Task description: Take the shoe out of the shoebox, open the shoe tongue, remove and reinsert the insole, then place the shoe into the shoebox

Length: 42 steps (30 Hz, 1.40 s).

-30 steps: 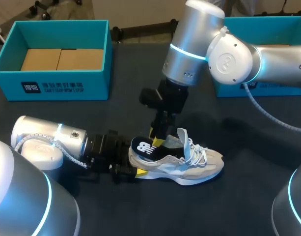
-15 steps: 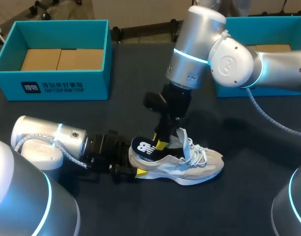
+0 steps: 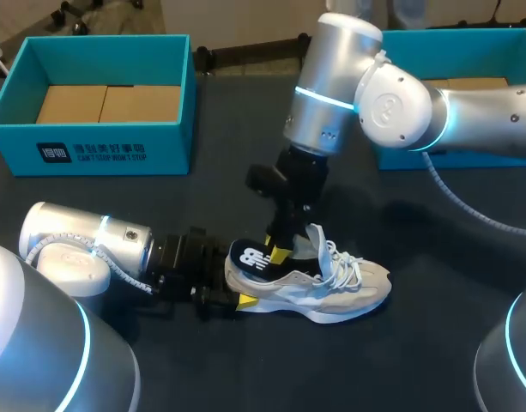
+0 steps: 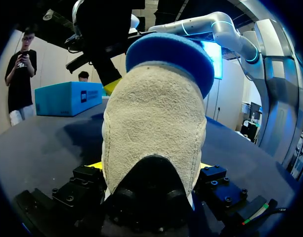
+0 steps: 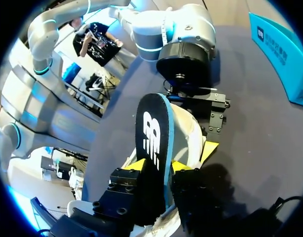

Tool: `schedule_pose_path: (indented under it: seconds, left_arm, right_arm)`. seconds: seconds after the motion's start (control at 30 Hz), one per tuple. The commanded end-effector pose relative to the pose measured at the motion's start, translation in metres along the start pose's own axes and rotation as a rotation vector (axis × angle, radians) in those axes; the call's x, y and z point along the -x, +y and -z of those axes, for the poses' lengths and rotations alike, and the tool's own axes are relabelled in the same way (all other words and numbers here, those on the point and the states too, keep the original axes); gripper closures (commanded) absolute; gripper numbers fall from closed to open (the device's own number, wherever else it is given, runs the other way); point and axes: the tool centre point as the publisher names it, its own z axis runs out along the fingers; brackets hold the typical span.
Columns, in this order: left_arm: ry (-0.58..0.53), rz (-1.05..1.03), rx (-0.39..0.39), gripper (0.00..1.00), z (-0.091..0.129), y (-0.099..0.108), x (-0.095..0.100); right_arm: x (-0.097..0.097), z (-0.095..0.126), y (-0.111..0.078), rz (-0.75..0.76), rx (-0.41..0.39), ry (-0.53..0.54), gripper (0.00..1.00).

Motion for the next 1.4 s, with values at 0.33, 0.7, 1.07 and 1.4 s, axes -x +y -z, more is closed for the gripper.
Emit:
schedule_pose_path:
  seconds: [0.33, 0.7, 1.07, 1.4]
  left_arm:
    - [-0.004, 0.0, 0.002, 1.0, -0.001, 0.001, 0.0]
    - [-0.004, 0.0, 0.002, 1.0, -0.001, 0.001, 0.0]
    - [-0.004, 0.0, 0.002, 1.0, -0.001, 0.001, 0.0]
    - [-0.004, 0.0, 0.002, 1.0, -0.001, 0.001, 0.0]
  right_arm:
    - [-0.005, 0.006, 0.017, 0.103, 0.023, 0.005, 1.0]
    - [-0.005, 0.01, 0.036, 0.174, 0.01, 0.009, 0.75]
    - [0.004, 0.012, 0.019, 0.11, 0.022, 0.028, 0.64]
    - [0.009, 0.014, 0.006, 0.066, 0.055, 0.016, 0.62]
